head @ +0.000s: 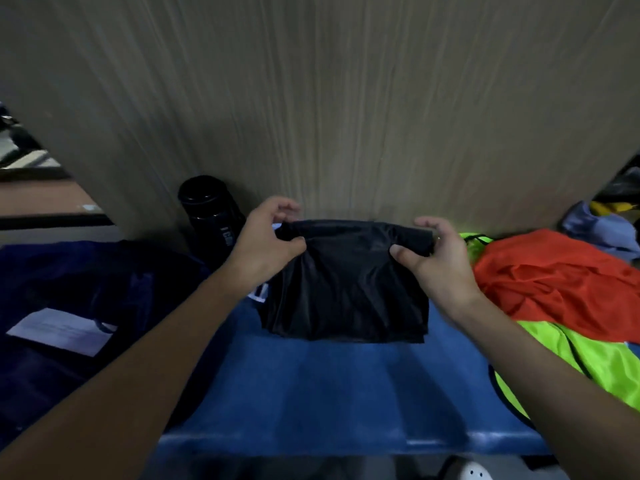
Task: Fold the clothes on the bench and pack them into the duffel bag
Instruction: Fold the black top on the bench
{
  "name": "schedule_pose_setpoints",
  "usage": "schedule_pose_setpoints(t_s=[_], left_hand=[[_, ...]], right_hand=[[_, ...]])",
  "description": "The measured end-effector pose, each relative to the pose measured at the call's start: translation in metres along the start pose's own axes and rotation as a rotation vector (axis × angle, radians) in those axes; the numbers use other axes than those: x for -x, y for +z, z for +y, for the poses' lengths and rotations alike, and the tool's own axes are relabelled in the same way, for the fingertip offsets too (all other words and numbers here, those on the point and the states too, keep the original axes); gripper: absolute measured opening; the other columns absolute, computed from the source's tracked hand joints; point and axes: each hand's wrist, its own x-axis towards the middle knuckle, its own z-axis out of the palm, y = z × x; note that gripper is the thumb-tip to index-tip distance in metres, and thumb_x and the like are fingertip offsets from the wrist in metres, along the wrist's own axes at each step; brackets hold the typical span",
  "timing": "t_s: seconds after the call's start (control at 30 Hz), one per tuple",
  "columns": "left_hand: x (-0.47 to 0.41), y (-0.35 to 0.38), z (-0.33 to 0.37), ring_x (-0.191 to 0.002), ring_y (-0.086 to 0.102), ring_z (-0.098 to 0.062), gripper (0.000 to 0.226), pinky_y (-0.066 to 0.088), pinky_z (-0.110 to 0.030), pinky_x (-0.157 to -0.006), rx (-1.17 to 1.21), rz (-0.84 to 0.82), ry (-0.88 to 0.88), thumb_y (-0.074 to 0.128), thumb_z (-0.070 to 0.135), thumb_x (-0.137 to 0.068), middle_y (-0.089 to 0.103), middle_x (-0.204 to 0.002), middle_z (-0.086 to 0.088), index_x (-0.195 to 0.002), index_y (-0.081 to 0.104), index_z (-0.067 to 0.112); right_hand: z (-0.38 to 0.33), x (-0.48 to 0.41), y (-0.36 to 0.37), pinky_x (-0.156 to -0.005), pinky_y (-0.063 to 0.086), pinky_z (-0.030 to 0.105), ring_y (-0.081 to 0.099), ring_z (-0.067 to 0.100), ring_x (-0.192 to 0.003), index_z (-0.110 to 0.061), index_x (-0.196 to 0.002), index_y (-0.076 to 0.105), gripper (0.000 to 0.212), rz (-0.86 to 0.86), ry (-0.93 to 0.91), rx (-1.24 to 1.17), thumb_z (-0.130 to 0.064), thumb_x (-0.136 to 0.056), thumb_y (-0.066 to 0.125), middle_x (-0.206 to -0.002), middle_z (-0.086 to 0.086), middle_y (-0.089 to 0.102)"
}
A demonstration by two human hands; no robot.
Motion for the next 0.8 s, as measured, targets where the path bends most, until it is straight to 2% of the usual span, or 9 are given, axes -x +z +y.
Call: schedule_pose_setpoints(t_s=[0.07,0.17,0.27,0.33,0.4,0.47,0.57,0.67,0.8], left_hand=[[-0.017,-0.017,0.000,-0.109,0.058,-0.014,0.045,0.044,-0.024,-0.100,-0.084,0.078,0.052,0.073,0.003,-0.083,0.060,-0.115,-0.001,-0.120,0.054,0.021],[-0.025,-0.024,-0.012,-0.113,0.053,-0.022,0.050,0.037,-0.031,-0.104,-0.547,0.179,0.272,0.066,0.004,-0.086,0.056,-0.125,-0.008,-0.133,0.052,0.013],[-0.015,-0.007,-0.031,-0.119,0.055,-0.029,0.034,0.024,-0.032,-0.108,-0.810,0.019,0.444,0.059,0.010,-0.091,0.063,-0.122,-0.009,-0.125,0.062,0.010],[-0.009,0.006,-0.043,-0.141,0.038,-0.023,0.043,0.013,-0.032,-0.120,-0.868,-0.152,0.384,0.047,0.030,-0.101,0.052,-0.145,-0.005,-0.140,0.054,0.014],[-0.008,0.010,-0.058,-0.151,0.019,-0.018,0.053,0.006,-0.034,-0.124,-0.955,-0.219,0.336,0.036,0.042,-0.104,0.033,-0.160,-0.003,-0.151,0.040,0.018],[-0.010,0.009,-0.067,-0.153,0.011,-0.017,0.056,0.004,-0.034,-0.125,-0.996,-0.232,0.319,0.031,0.045,-0.104,0.023,-0.164,-0.005,-0.154,0.034,0.020],[-0.014,0.007,-0.077,-0.154,0.005,-0.017,0.057,0.002,-0.033,-0.124,-1.035,-0.267,0.296,0.028,0.047,-0.104,0.014,-0.166,-0.007,-0.156,0.029,0.022],[-0.016,0.009,-0.084,-0.154,0.001,-0.016,0.060,0.001,-0.034,-0.124,-1.071,-0.324,0.243,0.026,0.049,-0.104,0.004,-0.167,-0.006,-0.158,0.016,0.027],[-0.020,0.011,-0.084,-0.154,0.004,-0.016,0.063,0.004,-0.034,-0.124,-1.073,-0.360,0.166,0.030,0.050,-0.102,0.004,-0.168,-0.005,-0.159,0.015,0.026]], right_hand=[[0.004,-0.022,0.025,-0.064,0.054,0.019,0.060,-0.001,-0.064,-0.015,-0.111,0.049,0.042,-0.020,0.015,-0.027,0.001,-0.082,0.074,-0.081,-0.006,0.061],[0.027,-0.054,0.060,-0.073,0.054,0.028,0.062,0.016,-0.084,-0.018,-0.107,0.049,0.040,-0.066,0.043,0.058,-0.001,-0.081,0.075,-0.094,0.003,0.061],[0.056,-0.071,0.077,-0.082,0.054,0.034,0.062,0.024,-0.097,-0.015,-0.111,0.047,0.039,-0.145,0.106,0.190,-0.001,-0.084,0.071,-0.105,0.006,0.060],[0.069,-0.077,0.077,-0.085,0.053,0.034,0.061,0.024,-0.102,-0.017,-0.113,0.046,0.040,-0.149,0.142,0.241,-0.004,-0.085,0.072,-0.108,0.006,0.060],[0.076,-0.078,0.073,-0.090,0.049,0.035,0.058,0.027,-0.111,-0.018,-0.114,0.043,0.045,-0.144,0.123,0.325,-0.009,-0.083,0.074,-0.117,0.009,0.057],[0.075,-0.073,0.070,-0.102,0.040,0.040,0.046,0.031,-0.123,-0.016,-0.124,0.044,0.049,-0.132,-0.039,0.645,-0.026,-0.085,0.072,-0.130,0.010,0.049],[0.067,-0.047,0.073,-0.115,0.019,0.045,0.022,0.023,-0.144,-0.026,-0.146,0.036,0.067,-0.260,-0.327,0.986,-0.063,-0.091,0.035,-0.156,0.001,0.030],[0.077,-0.029,0.076,-0.120,-0.005,0.047,-0.010,0.014,-0.150,-0.035,-0.155,0.012,0.079,-0.554,-0.284,1.175,-0.072,-0.085,0.004,-0.164,-0.007,-0.001],[0.089,-0.028,0.069,-0.119,-0.010,0.052,-0.019,0.015,-0.148,-0.035,-0.155,-0.003,0.068,-0.628,-0.176,1.313,-0.064,-0.096,0.009,-0.163,-0.007,-0.016]])
